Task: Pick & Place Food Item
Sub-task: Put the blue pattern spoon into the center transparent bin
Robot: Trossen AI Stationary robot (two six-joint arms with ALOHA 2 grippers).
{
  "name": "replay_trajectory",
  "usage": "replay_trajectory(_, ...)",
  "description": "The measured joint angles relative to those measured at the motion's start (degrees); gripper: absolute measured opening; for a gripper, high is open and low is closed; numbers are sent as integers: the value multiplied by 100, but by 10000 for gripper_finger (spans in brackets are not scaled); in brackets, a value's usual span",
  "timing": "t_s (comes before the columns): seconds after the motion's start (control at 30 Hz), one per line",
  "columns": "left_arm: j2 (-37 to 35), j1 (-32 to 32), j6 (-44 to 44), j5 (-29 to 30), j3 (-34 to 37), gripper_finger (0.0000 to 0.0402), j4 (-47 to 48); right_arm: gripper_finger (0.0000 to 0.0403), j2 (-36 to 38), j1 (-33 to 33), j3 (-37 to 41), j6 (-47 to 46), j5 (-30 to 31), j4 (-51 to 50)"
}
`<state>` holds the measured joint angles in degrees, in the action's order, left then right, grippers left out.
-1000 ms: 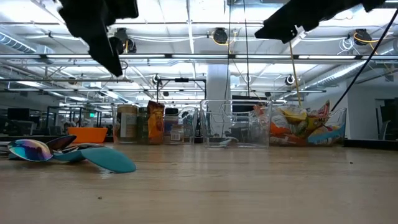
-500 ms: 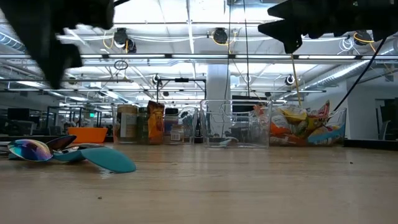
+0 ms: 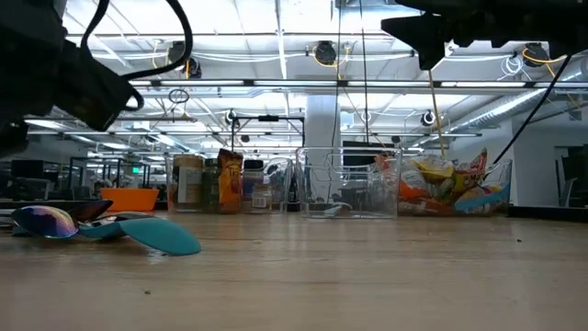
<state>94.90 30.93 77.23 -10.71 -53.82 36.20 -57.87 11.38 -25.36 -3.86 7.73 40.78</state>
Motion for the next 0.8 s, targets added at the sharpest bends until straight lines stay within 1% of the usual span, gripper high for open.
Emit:
replay_trajectory(0.13, 105, 1, 98, 5, -1, 268, -54, 212, 1, 0, 0, 2, -19, -2)
replay_trajectory(0.23, 113, 1, 146, -18, 0, 243, -48, 212, 1, 0, 0, 4, -22, -5)
replay_trajectory(0.33, 113, -6, 160, -177, -1, 190, -48, 212, 1, 0, 0, 2, -22, -27)
replay_trajectory(0.53, 111, -81, 18, -516, 0, 37, -34, 212, 1, 0, 0, 2, -24, -29)
replay_trajectory(0.57, 111, -107, -24, -598, -1, 24, -34, 212, 1, 0, 0, 3, -24, -30)
replay_trajectory(0.63, 111, -157, -81, -840, -2, 25, -38, 212, 1, 0, 0, 2, -24, -29)
replay_trajectory(0.7, 90, -208, -145, -1073, -2, 34, -36, 212, 1, 0, 0, 2, -24, -31)
replay_trajectory(0.8, -4, -285, -243, -1243, -2, 36, -30, 212, 1, 0, 0, 3, -24, -29)
